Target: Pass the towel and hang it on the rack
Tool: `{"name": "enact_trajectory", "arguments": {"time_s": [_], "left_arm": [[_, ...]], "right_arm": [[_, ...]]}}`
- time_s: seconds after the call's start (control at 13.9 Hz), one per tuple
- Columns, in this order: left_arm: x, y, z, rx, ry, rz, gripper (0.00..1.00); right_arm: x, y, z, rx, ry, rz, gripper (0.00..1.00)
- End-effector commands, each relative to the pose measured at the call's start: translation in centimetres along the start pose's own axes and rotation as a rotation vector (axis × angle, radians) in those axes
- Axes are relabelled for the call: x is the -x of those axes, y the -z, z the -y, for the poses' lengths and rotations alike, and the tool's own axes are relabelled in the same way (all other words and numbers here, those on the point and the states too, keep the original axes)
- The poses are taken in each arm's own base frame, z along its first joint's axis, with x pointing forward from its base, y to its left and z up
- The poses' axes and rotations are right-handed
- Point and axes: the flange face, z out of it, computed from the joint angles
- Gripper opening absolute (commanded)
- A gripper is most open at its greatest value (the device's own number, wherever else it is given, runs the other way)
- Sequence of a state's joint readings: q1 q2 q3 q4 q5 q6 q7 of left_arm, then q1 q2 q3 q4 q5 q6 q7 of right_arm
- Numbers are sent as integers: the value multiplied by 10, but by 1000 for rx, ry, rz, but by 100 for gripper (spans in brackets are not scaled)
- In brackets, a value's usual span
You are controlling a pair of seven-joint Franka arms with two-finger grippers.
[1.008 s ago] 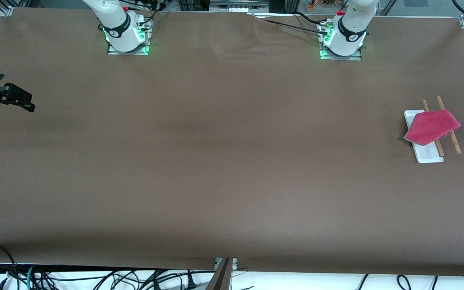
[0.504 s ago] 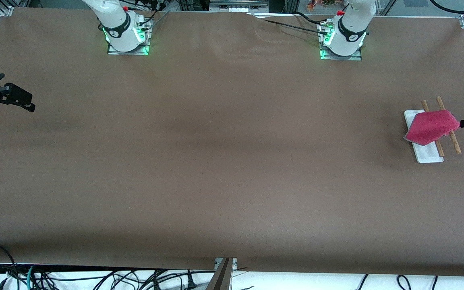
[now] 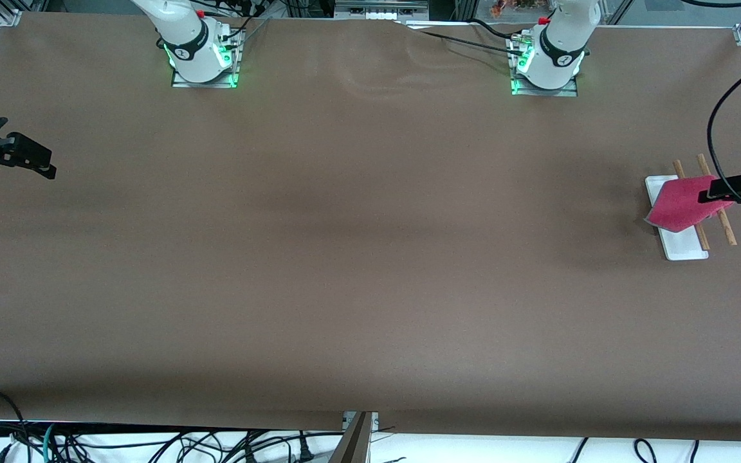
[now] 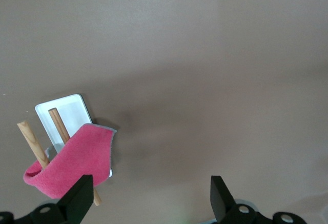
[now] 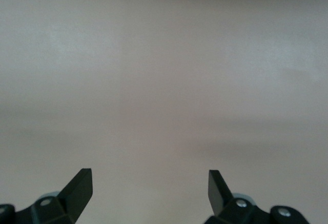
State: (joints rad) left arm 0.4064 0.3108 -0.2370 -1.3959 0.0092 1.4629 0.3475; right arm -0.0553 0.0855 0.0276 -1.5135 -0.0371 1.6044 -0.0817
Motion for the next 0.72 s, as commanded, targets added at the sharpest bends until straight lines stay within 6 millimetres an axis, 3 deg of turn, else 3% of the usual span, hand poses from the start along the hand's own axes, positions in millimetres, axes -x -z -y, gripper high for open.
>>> {"name": "enact_trajectory", "arguments": {"time_s": [0.0,0.22,0.43,0.65], "left_arm": [[30,1,-23,-71,69,-15,100],[43,6,-53,-98,136,-29,100],[38,5,-91,-113,183,-29,100],[35,10,-100,-69,186,-52,100]], "right_arm": [[-3,6,0,-15,11,-11,100],[-2,5,-2,-15,6,-11,100],[-2,5,-2,-15,6,-11,100],[-2,5,-2,-15,6,-11,100]]}}
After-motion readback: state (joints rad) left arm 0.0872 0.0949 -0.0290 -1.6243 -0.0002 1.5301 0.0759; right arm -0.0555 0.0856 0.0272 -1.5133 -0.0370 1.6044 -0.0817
